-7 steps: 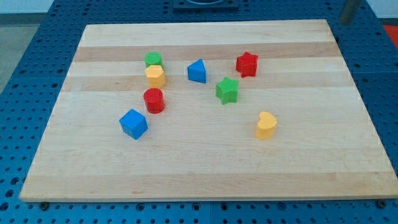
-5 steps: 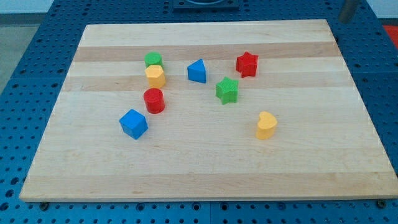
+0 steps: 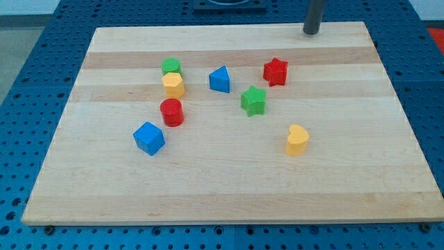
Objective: Move the arm above the red star
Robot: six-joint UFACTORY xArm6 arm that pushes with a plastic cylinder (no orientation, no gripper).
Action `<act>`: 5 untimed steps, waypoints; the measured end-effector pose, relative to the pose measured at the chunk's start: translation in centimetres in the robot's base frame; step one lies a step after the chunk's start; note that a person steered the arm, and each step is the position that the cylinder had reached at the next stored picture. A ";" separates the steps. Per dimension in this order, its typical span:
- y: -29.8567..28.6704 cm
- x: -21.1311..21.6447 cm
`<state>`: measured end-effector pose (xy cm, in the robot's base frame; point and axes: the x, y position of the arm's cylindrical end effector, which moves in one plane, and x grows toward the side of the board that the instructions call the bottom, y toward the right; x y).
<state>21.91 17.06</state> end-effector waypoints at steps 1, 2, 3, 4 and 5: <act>1.8 7.4; 2.2 6.1; 2.0 1.3; 0.8 2.5; 2.3 10.4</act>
<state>32.29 19.34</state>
